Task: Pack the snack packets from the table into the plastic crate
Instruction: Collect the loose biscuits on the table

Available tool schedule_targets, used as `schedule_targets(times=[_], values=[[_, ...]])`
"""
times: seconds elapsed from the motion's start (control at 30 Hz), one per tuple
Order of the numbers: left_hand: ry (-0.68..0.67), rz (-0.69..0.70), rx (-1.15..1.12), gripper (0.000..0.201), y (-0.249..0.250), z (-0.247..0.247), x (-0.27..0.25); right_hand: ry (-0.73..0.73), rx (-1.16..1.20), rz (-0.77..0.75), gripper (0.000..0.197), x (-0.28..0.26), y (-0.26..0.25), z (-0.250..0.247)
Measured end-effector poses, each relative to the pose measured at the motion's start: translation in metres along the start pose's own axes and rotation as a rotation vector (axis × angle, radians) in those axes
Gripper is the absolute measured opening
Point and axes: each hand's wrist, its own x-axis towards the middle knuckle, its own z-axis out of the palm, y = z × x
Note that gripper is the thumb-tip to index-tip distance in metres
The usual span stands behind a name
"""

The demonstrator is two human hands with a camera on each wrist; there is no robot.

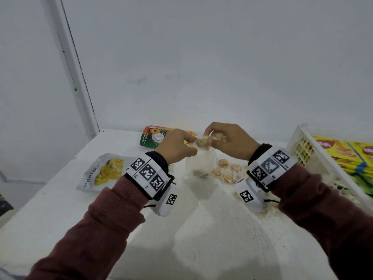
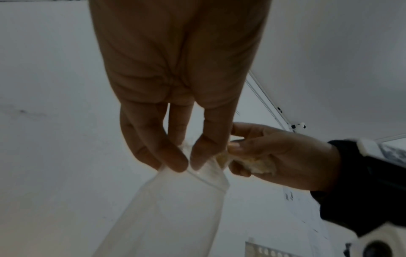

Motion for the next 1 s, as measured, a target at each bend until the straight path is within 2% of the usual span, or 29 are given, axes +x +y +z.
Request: schedule_targets(times=[0.1, 0.2, 0.3, 0.4, 0.47, 0.57, 0.63, 0.73, 0.87, 0.93, 1.0], values=[[-0.026, 0.005, -0.061, 0.038, 0.0, 0.001, -0.001, -0.025, -0.197, -0.012, 0.018, -0.003, 0.003, 0.001], [-0.045, 0.006, -0.096, 0.039, -0.002, 0.002, -0.002, -0.087, -0.216, -0.029, 0.033, -0.006, -0.001, -0.004], [-0.066, 0.018, -0.075, 0.039, -0.003, 0.003, -0.002, 0.047, -0.01, 0.022, 0.035, -0.003, -0.01, -0.011], [-0.084, 0.015, -0.068, 0.04, -0.001, 0.004, -0.004, 0.145, 0.388, 0.036, 0.025, 0.002, -0.013, -0.01], [-0.088, 0.014, -0.065, 0.041, -0.001, 0.005, -0.005, 0.168, 0.474, 0.01, 0.028, 0.003, -0.012, -0.006], [-0.081, -0.006, -0.066, 0.033, -0.003, 0.004, -0.006, 0.096, 0.383, -0.03, 0.022, 0.003, -0.006, 0.006], [-0.077, -0.015, -0.081, 0.027, -0.005, 0.003, -0.007, 0.058, 0.359, -0.045, 0.026, 0.001, -0.002, 0.012], [-0.069, -0.026, -0.082, 0.036, -0.006, 0.002, -0.008, 0.025, 0.298, -0.07, 0.032, 0.0, 0.003, 0.017], [-0.077, -0.031, -0.105, 0.04, -0.005, 0.001, -0.008, -0.053, 0.243, -0.092, 0.015, 0.001, 0.005, 0.017], [-0.077, -0.049, -0.095, 0.041, -0.006, 0.0, -0.008, 0.069, 0.268, -0.076, 0.003, 0.005, 0.009, 0.013], [-0.067, -0.067, -0.084, 0.042, -0.009, 0.0, -0.007, 0.206, 0.272, 0.019, 0.013, 0.014, 0.021, 0.013]])
